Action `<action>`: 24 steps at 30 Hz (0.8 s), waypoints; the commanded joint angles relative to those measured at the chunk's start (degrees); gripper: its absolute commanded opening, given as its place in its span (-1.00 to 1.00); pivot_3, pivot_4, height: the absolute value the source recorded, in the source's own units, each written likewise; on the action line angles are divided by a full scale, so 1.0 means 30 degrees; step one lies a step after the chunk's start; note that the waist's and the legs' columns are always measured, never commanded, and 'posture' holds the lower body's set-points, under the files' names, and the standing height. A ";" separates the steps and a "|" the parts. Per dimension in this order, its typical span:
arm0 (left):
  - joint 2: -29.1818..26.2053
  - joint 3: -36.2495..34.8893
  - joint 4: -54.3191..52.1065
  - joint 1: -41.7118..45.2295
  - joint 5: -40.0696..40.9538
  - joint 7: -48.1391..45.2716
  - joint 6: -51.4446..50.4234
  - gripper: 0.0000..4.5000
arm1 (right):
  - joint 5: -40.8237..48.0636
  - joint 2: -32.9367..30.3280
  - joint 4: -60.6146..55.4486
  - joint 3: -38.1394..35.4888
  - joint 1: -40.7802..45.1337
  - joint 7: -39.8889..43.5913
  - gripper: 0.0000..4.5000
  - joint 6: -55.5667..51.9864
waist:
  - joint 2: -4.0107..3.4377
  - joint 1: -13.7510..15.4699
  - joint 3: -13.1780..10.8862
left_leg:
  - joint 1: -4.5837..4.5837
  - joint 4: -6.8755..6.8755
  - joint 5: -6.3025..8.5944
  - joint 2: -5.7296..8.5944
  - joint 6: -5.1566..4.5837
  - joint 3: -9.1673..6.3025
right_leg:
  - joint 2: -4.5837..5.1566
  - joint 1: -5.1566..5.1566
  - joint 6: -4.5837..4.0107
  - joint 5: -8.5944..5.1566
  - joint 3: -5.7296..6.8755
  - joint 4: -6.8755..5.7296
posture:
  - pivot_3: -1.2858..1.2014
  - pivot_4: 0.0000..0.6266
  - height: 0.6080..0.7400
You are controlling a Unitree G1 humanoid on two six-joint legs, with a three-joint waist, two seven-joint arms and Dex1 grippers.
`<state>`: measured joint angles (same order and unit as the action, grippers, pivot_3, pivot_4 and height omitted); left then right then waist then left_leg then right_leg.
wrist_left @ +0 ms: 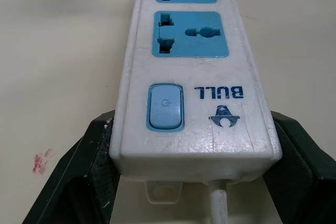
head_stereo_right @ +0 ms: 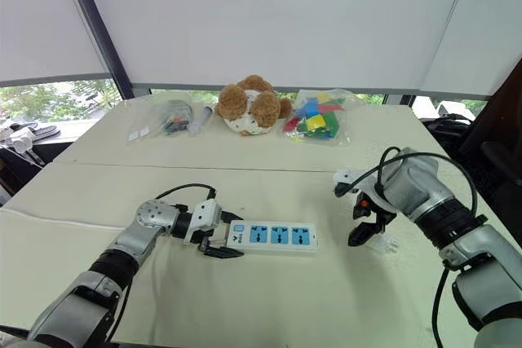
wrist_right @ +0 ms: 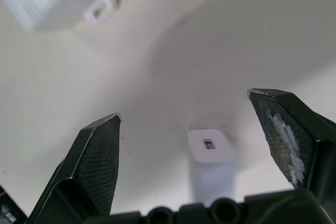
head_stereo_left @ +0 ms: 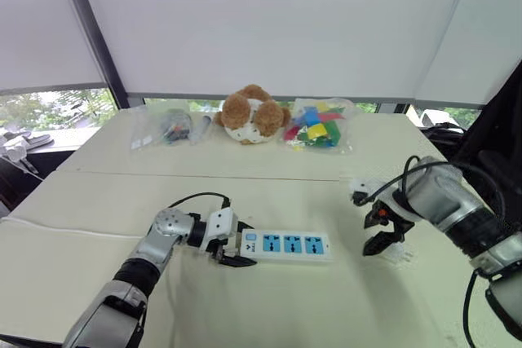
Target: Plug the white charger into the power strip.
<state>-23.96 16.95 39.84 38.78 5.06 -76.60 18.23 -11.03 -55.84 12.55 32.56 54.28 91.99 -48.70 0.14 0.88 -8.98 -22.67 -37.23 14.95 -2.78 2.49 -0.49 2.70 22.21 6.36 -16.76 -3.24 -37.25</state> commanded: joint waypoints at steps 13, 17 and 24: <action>0.1118 0.0604 0.1359 -0.0419 -0.1443 0.1224 -0.0049 0.35 | -0.0036 -0.0948 0.1904 0.3002 0.1071 0.0168 0.87 0.1291 | -0.0011 0.0027 0.0006 | -0.0018 -0.0034 -0.0001 0.0025 0.0001 0.0002 | 0.0029 -0.0017 -0.0055 -0.0030 -0.0001 0.0026 | 0.03 -0.52 0.98; 0.1142 0.0549 0.1240 -0.0671 -0.1402 0.1335 -0.0057 0.35 | -0.0734 -0.0390 0.2824 0.3354 0.0881 0.0166 0.87 0.1675 | -0.0012 0.0040 0.0007 | -0.0020 -0.0040 -0.0001 0.0027 0.0002 0.0002 | 0.0031 -0.0021 -0.0055 -0.0030 -0.0001 0.0028 | 0.03 -0.52 0.98; 0.1042 0.0382 0.1082 -0.0989 -0.1388 0.1563 -0.0077 0.35 | -0.1745 0.1159 0.4858 0.2927 0.0972 -0.0210 -0.39 0.2187 | -0.0032 0.0056 0.0016 | -0.0016 -0.0043 -0.0001 0.0031 0.0002 0.0001 | 0.0031 -0.0033 -0.0052 -0.0028 0.0000 0.0027 | 0.03 -0.52 0.98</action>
<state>-21.78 15.87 41.00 37.90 5.02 -74.36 19.08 -15.53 -52.67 26.54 42.31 56.45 91.01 -42.40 0.04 1.05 -8.93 -22.72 -37.36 14.95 -2.68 2.50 -0.48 2.79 22.11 6.22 -16.83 -3.24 -37.17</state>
